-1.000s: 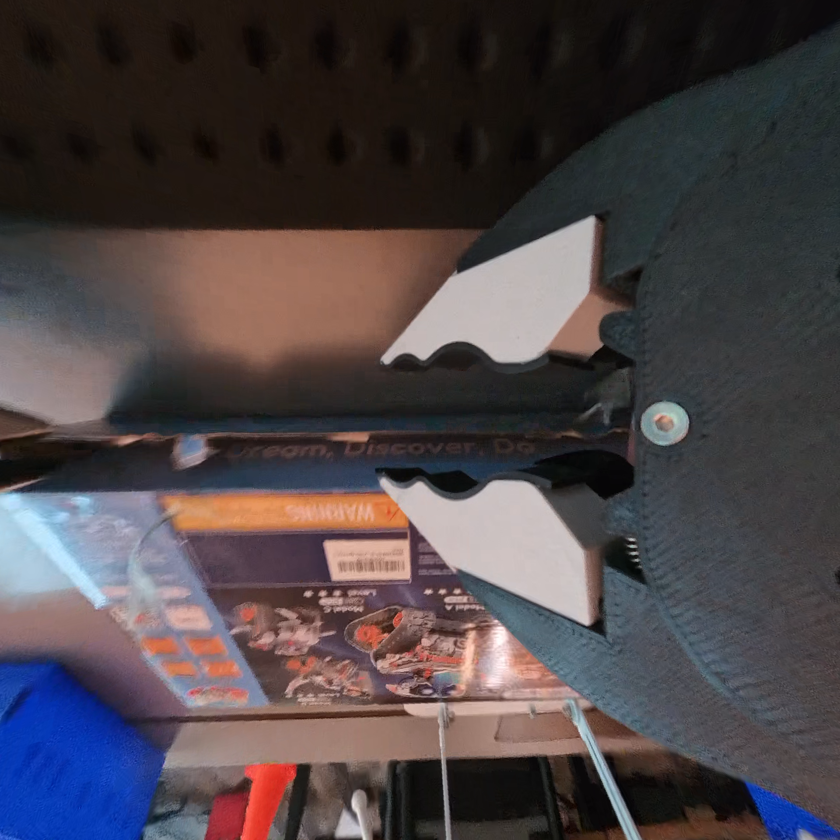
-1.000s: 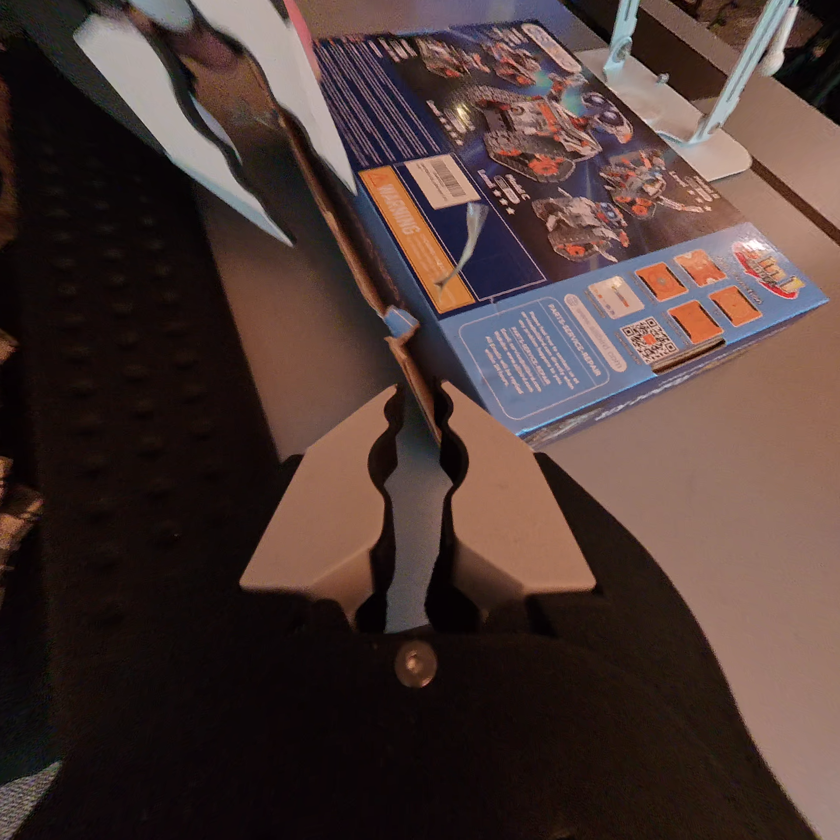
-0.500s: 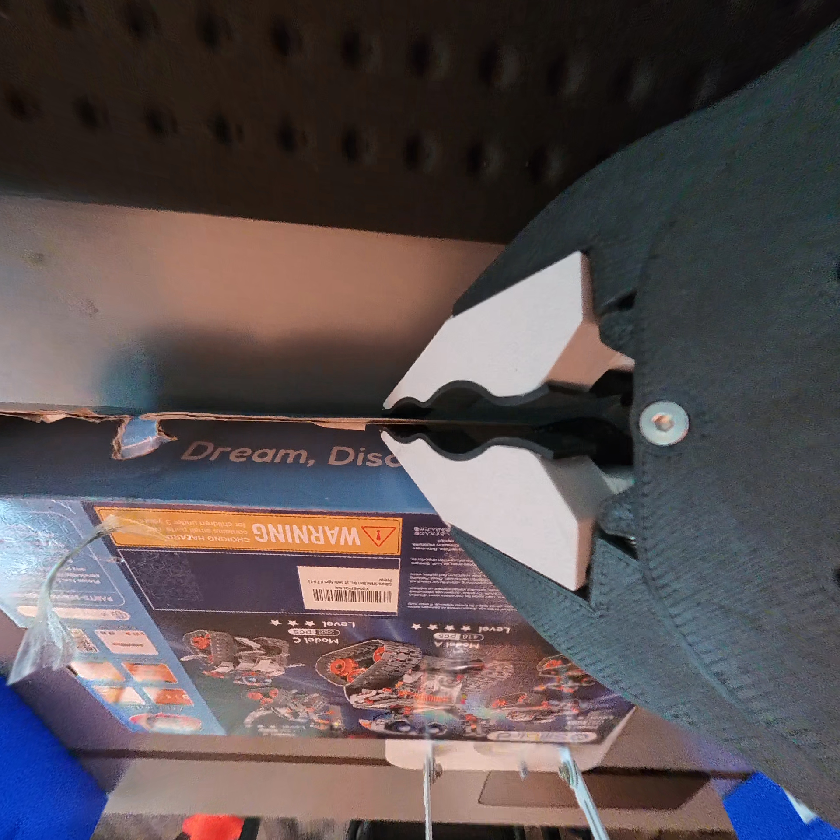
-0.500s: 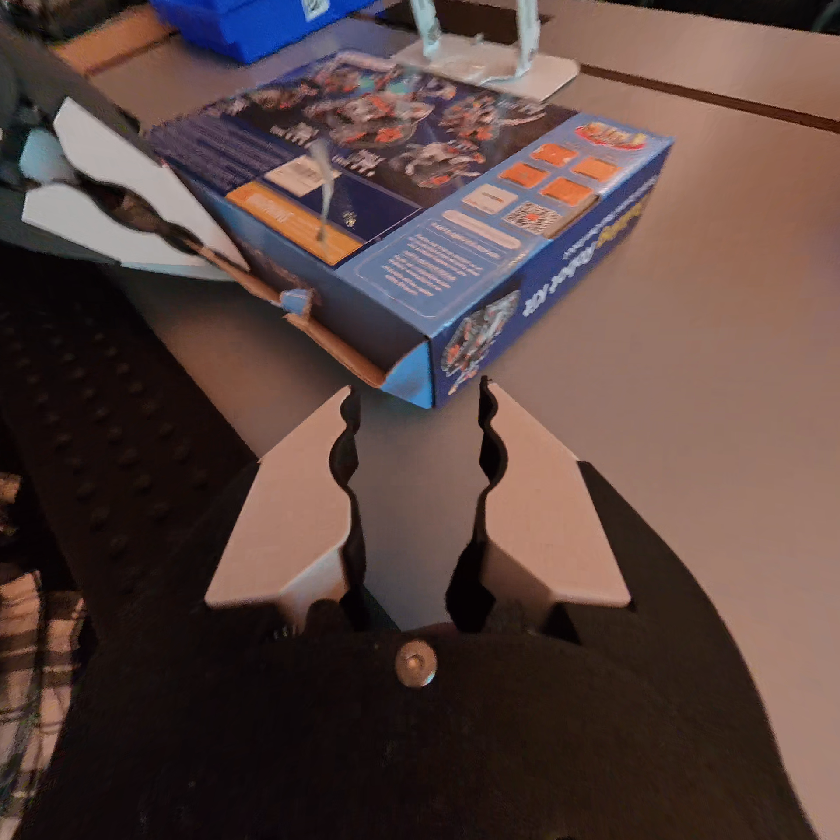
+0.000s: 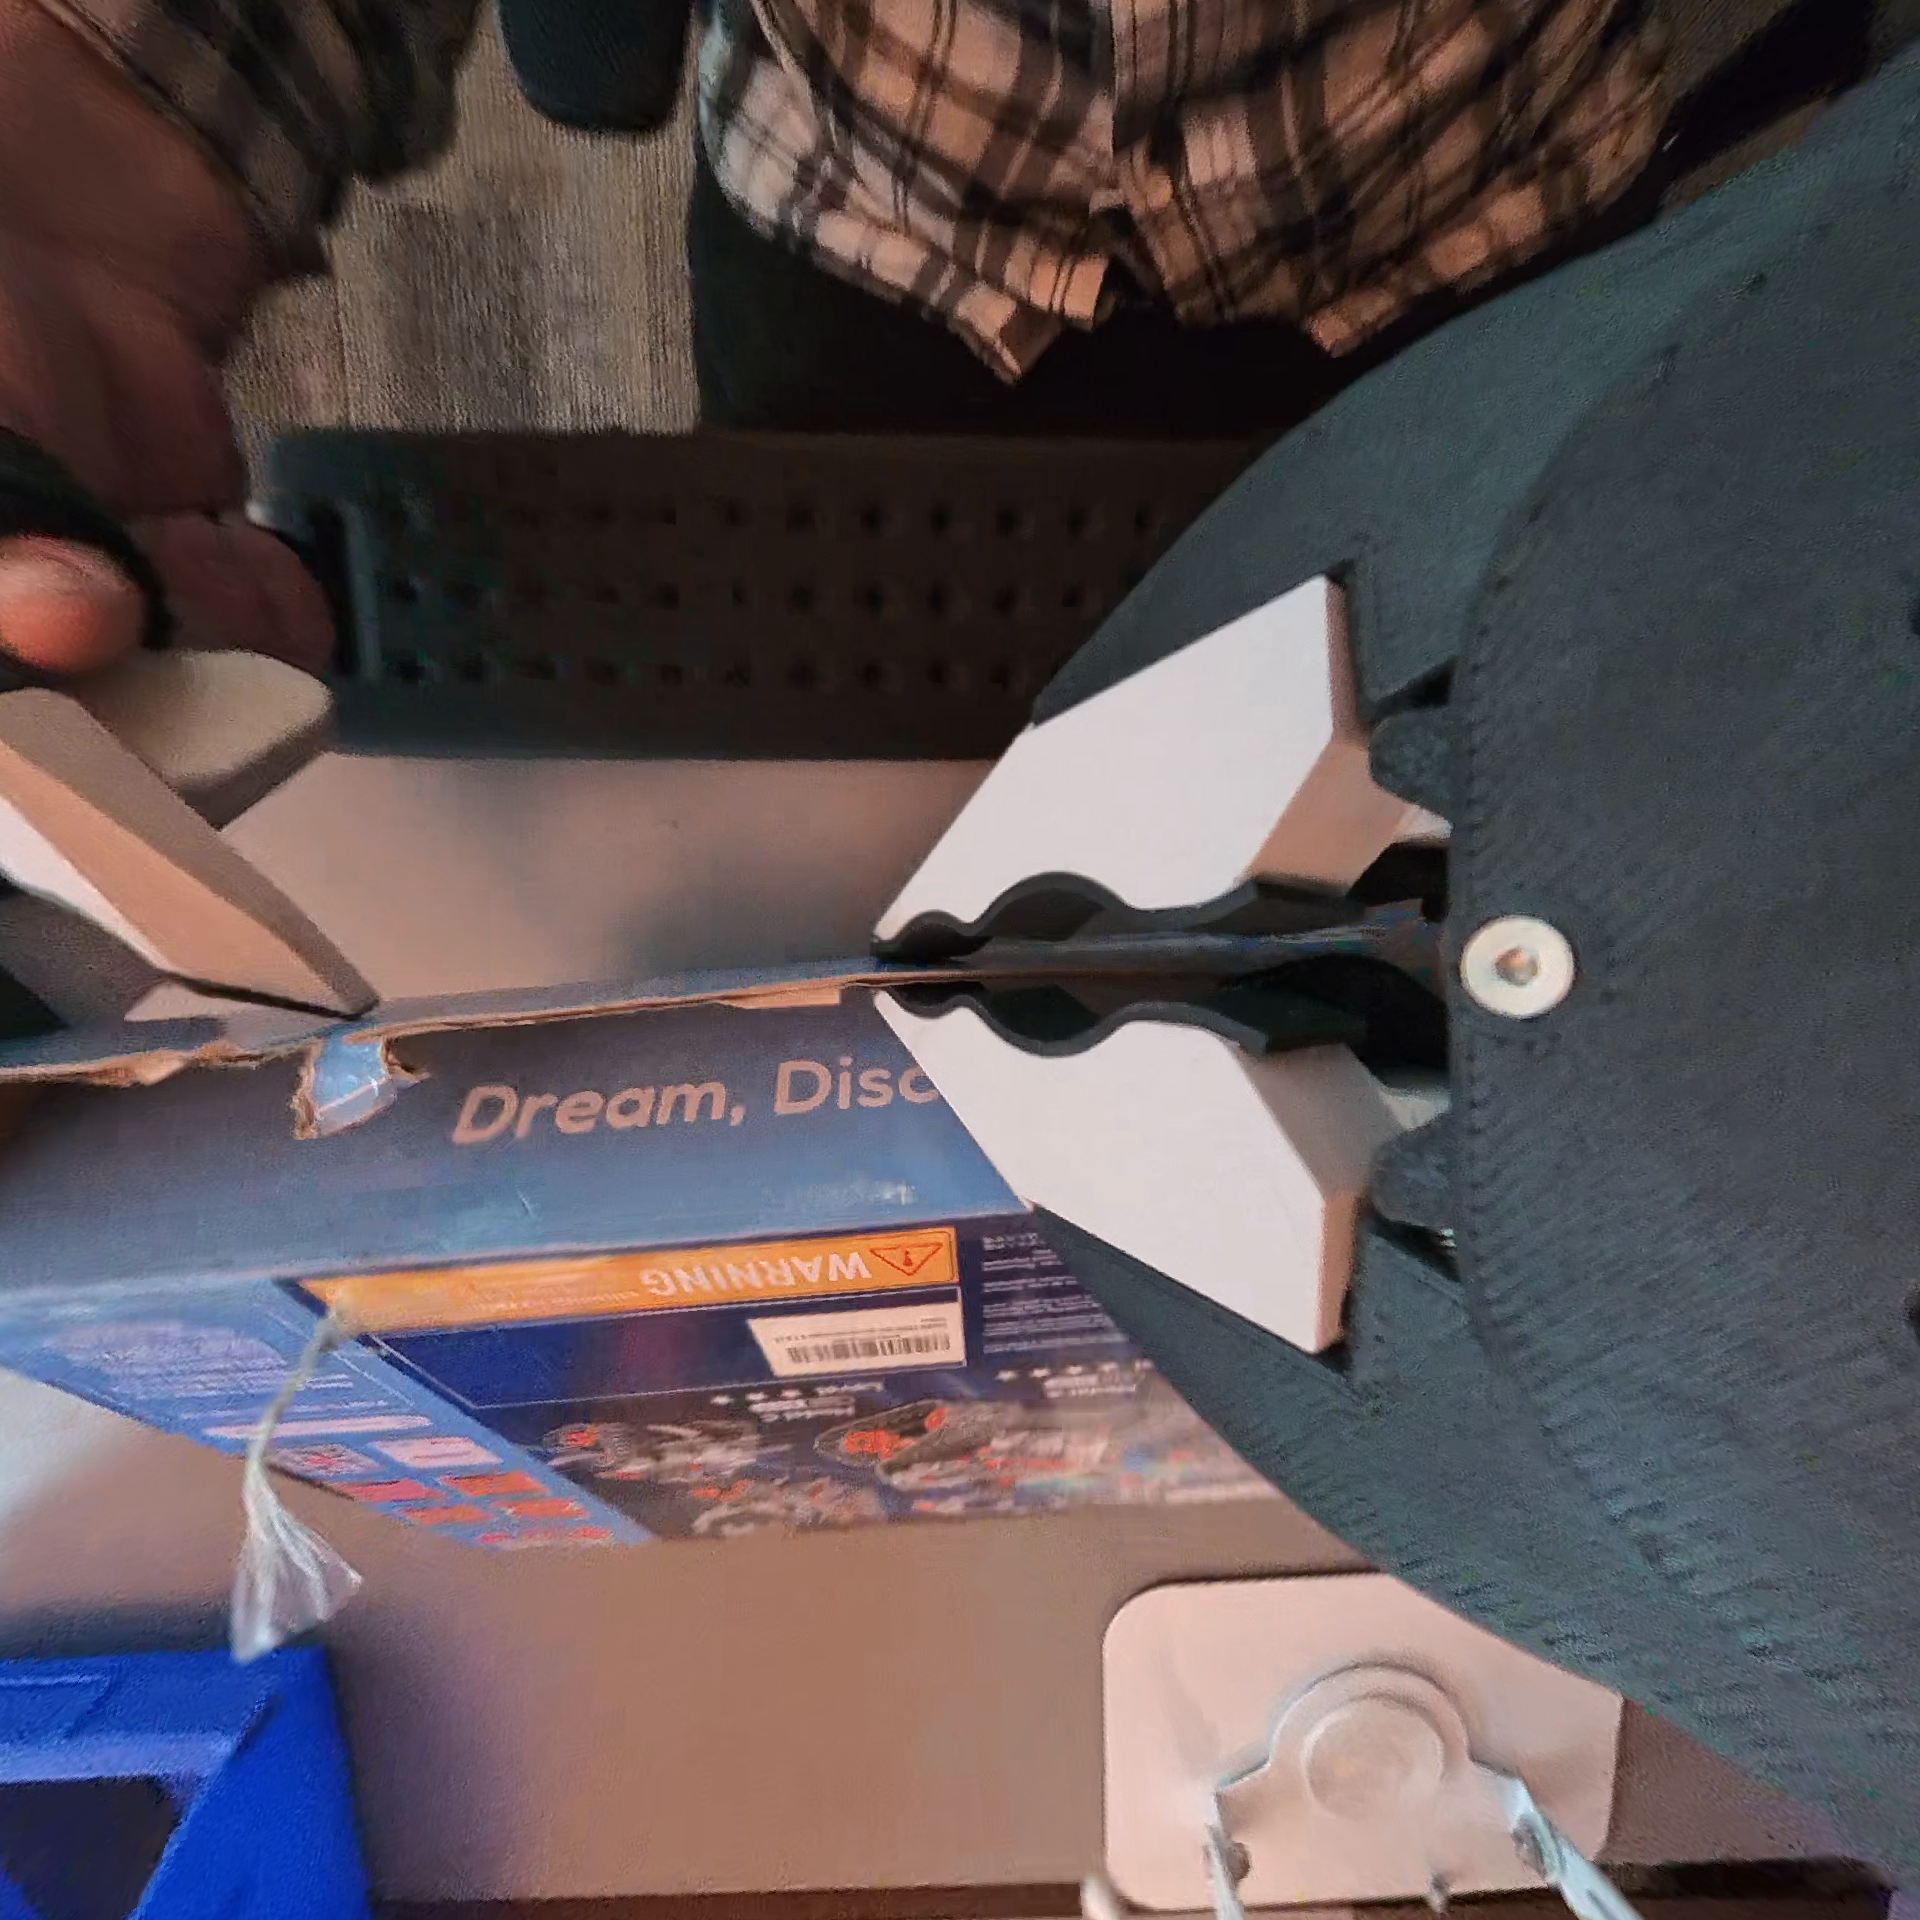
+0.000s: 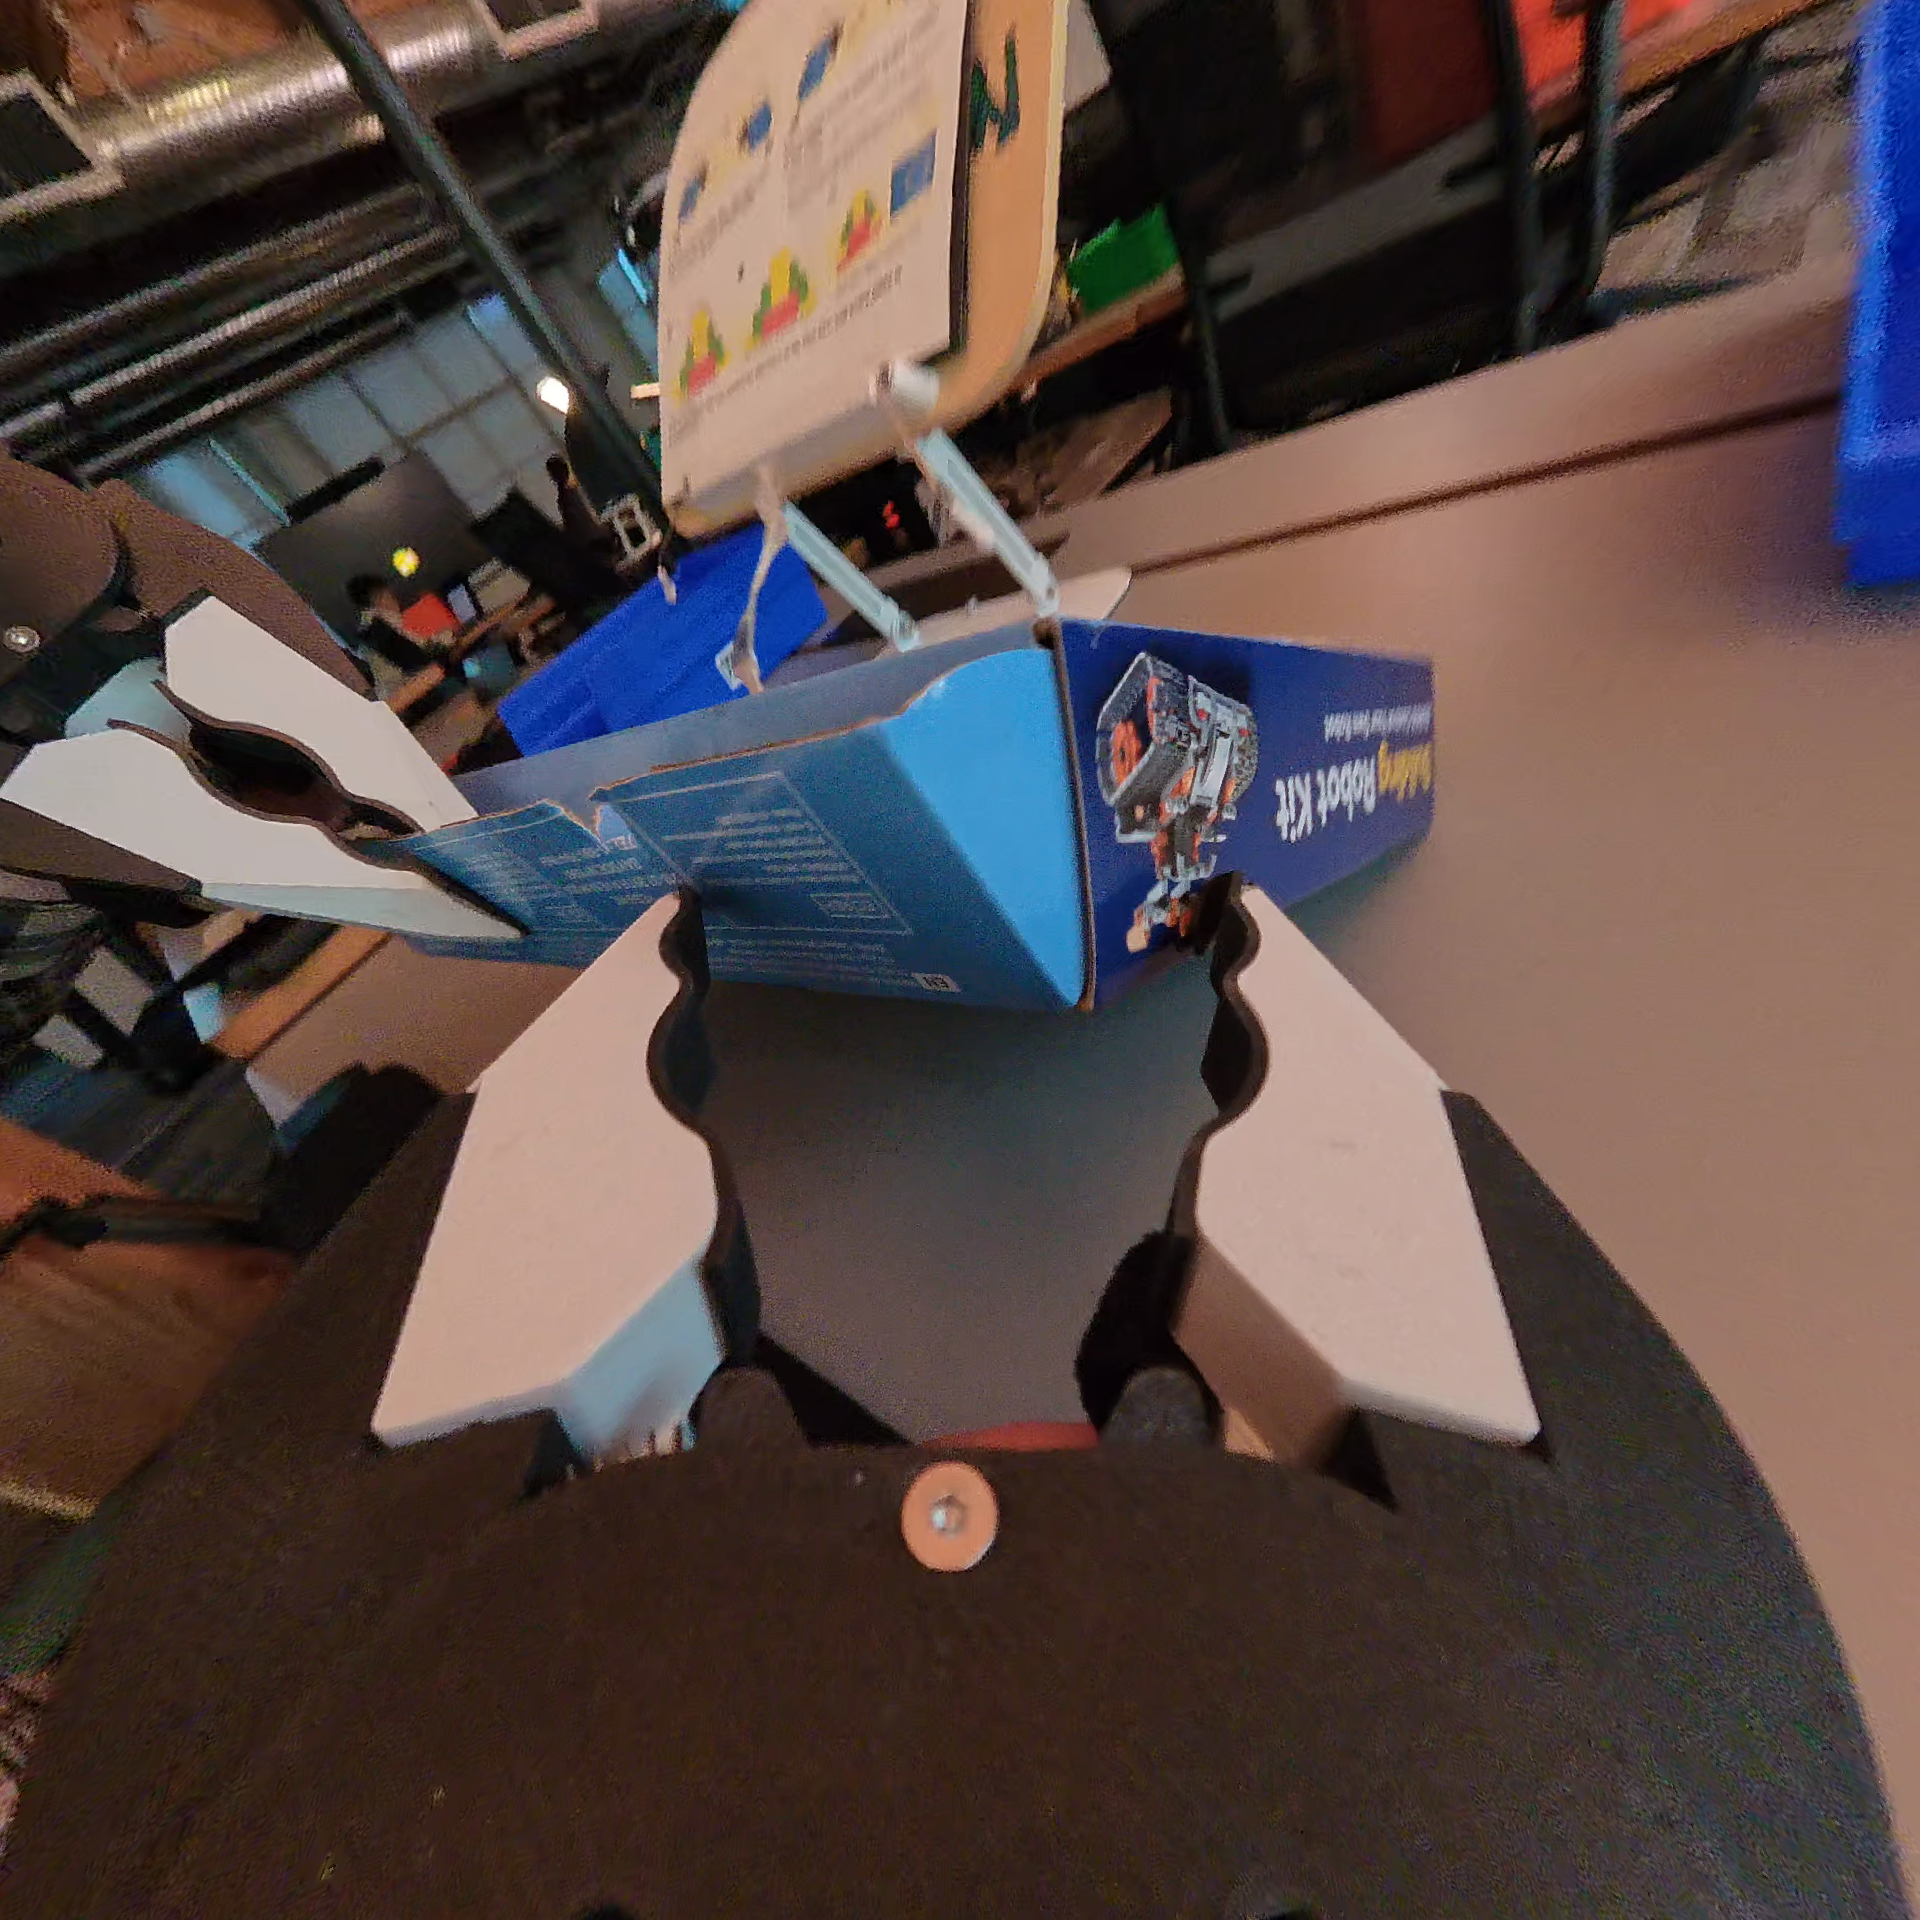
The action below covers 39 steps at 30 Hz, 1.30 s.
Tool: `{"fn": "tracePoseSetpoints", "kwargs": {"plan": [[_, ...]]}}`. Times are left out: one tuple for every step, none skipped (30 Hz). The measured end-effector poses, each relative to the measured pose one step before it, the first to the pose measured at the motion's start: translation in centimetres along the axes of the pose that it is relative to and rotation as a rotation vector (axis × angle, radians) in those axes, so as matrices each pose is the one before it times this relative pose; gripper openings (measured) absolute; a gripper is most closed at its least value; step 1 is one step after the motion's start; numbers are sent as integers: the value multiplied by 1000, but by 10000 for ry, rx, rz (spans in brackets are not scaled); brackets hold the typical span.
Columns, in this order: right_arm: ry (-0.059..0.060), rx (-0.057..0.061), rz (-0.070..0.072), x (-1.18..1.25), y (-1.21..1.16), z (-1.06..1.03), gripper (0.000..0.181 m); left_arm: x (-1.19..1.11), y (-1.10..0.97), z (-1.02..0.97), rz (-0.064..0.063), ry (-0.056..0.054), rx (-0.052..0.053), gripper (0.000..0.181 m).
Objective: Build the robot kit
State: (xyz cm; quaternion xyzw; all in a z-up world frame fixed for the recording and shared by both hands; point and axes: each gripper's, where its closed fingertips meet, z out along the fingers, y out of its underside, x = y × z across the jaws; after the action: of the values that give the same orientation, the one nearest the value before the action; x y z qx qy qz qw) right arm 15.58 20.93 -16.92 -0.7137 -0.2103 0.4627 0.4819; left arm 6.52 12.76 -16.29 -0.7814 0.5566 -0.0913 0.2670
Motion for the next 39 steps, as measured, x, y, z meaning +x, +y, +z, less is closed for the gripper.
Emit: {"fn": "tracePoseSetpoints", "kwargs": {"plan": [[24, 450, 129, 109, -1581, -537, 94, -414, -1342, -768, -75, 290, -1, 0], [17, 403, 111, 170, -1556, -390, 92, -563, -1437, -800, -87, 260, 85, 0], [104, 285, -40, 257, -1392, -140, 91, -556, -1328, -696, -180, 308, 62, 0], [175, 232, -89, 389, -1268, 69, 90, -589, -1213, -520, -227, 288, 4, 0], [151, 276, 78, 513, -1208, 186, 91, -740, -1199, -377, -133, 116, 42, 0], [111, 294, 273, 653, -1030, 293, 92, -662, -1041, -186, -175, 125, -22, 0], [108, 319, 322, 671, -861, 305, 93, -579, -870, -41, -222, 196, -79, 1], [144, 381, 242, 601, -767, 264, 95, -475, -773, -24, -104, 237, -49, 1], [183, 431, 174, 535, -665, 258, 94, -559, -634, 8, 89, 37, 15, 3], [182, 363, 139, 489, -389, 279, 92, -502, -420, 31, -53, 53, 48, 5], [100, 210, 129, 344, -53, 255, 90, -680, -282, -165, -72, -64, 152, 10], [34, 82, 73, 89, 185, 155, 89, -535, -565, -645, -81, -22, 512, 13], [94, 28, -58, -8, 253, 53, 90, -29, -513, -949, -116, 244, 630, 26], [159, 3, -161, -54, 348, 10, 91, -311, -328, -1084, -140, 48, 568, 37], [67, -92, -150, -226, 584, 88, 93, -620, -183, -1179, -117, -79, 568, 44], [30, -129, -88, -327, 661, 130, 97, -622, -226, -1200, -223, 41, 733, 49], [18, -61, -52, -481, 595, 67, 100, -581, 429, -822, -319, 174, 420, 54], [-80, -29, -31, -840, 619, 42, 99, -1039, 1469, -305, -307, -20, -154, 61], [-76, -34, -83, -1049, 717, 141, 99, -1114, 1800, 86, -437, 50, -277, 66], [-44, -33, -181, -1058, 710, 225, 100, -785, 1530, 304, -601, 341, -146, 67], [-42, -30, -183, -885, 603, 309, 100, -815, 1326, 344, -563, 310, -109, 74], [-90, -120, -97, -672, 590, 523, 99, -11, 981, 273, -626, 699, -141, 82], [-102, -269, -76, -463, 708, 784, 98, 344, 414, 103, -334, 590, -36, 82], [-71, -318, -113, -351, 690, 876, 99, -56, -99, -197, 214, -75, 111, 80], [-66, -235, -146, -403, 424, 757, 99, 119, 39, -96, 118, 38, 62, 80], [-2, -142, -209, -399, 134, 584, 99, 234, -45, -41, -181, 238, 173, 80], [47, -132, -207, -265, -7, 444, 102, 34, 108, -129, -60, 49, 77, 82], [-57, -140, 0, -163, -25, 419, 106, 86, 323, -194, 62, -7, -54, 83], [-156, -112, 172, -89, -57, 407, 108, 243, 548, -101, 80, 86, -150, 81], [-286, -28, 141, -208, -248, 273, 110, 443, 308, -146, -85, 258, -11, 78], [-292, 99, 150, -235, -550, 78, 103, 313, 371, -159, 4, 152, -47, 78], [-205, 79, 124, -241, -641, 56, 99, 487, 332, -66, 25, 232, 18, 76], [-200, -78, -71, -440, -411, 209, 93, 554, 337, 195, 60, 242, 126, 68], [-96, -236, -227, -466, -108, 403, 91, 847, 307, 470, 38, 385, 241, 68], [-79, -332, -255, -485, 105, 521, 96, 432, 235, 357, 98, 79, 294, 67], [-192, -342, -185, -539, 160, 548, 100, 405, 214, 310, 89, 44, 385, 67], [-312, -258, 32, -468, 23, 419, 100, 240, 175, 149, -18, -43, 510, 68], [-307, -224, 107, -337, -38, 343, 92, 176, 194, -100, -99, -43, 536, 68], [-172, -293, -75, -222, 147, 446, 92, 14, 94, -285, -83, -113, 595, 68]]}}
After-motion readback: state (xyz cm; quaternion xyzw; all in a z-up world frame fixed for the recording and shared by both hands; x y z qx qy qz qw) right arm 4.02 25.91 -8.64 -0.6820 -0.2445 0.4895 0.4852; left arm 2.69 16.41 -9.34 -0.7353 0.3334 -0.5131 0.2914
